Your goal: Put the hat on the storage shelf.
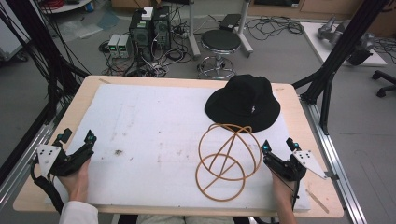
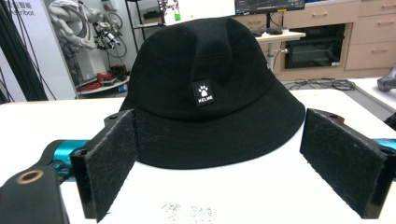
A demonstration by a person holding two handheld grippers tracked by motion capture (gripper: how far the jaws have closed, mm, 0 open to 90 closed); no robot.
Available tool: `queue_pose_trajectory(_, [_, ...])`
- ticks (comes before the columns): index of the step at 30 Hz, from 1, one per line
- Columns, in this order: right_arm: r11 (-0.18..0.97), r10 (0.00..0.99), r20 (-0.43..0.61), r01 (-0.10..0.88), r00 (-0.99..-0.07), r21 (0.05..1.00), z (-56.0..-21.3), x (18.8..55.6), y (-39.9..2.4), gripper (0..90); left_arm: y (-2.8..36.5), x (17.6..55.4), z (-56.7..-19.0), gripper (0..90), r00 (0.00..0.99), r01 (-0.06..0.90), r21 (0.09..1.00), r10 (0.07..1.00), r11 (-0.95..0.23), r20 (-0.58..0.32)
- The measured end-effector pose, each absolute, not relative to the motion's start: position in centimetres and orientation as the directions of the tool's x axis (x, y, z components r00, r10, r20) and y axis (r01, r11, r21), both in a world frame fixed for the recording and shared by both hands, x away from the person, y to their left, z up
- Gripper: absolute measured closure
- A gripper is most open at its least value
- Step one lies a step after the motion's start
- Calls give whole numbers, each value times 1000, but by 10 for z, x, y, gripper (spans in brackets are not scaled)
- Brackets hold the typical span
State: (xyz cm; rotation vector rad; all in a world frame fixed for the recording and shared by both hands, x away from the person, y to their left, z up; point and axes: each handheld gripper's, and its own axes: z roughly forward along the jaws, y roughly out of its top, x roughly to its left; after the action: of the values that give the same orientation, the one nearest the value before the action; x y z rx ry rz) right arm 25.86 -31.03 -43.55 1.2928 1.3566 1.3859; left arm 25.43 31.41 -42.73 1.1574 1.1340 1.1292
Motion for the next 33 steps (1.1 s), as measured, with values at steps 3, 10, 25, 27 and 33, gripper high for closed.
queue_pose_trajectory(3, [-115, 976, 133, 112, -169, 987, -436, 258, -311, 108, 314, 254, -427, 249, 79, -58, 997, 996, 53, -48])
queue_pose_trajectory(10, [-119, 977, 137, 114, -165, 986, -435, 256, -311, 107, 314, 254, -427, 237, 81, -47, 997, 995, 59, -55])
queue_pose_trajectory(25, [-127, 975, 144, 109, -169, 986, -435, 256, -312, 107, 315, 254, -428, 248, 80, -41, 997, 995, 70, -66])
queue_pose_trajectory(27, [-128, 972, 148, 115, -183, 985, -435, 256, -312, 107, 315, 254, -428, 248, 78, -40, 997, 995, 71, -67])
queue_pose_trajectory(33, [-118, 968, 142, 124, -205, 985, -433, 258, -311, 107, 315, 255, -429, 248, 79, -35, 997, 994, 74, -71])
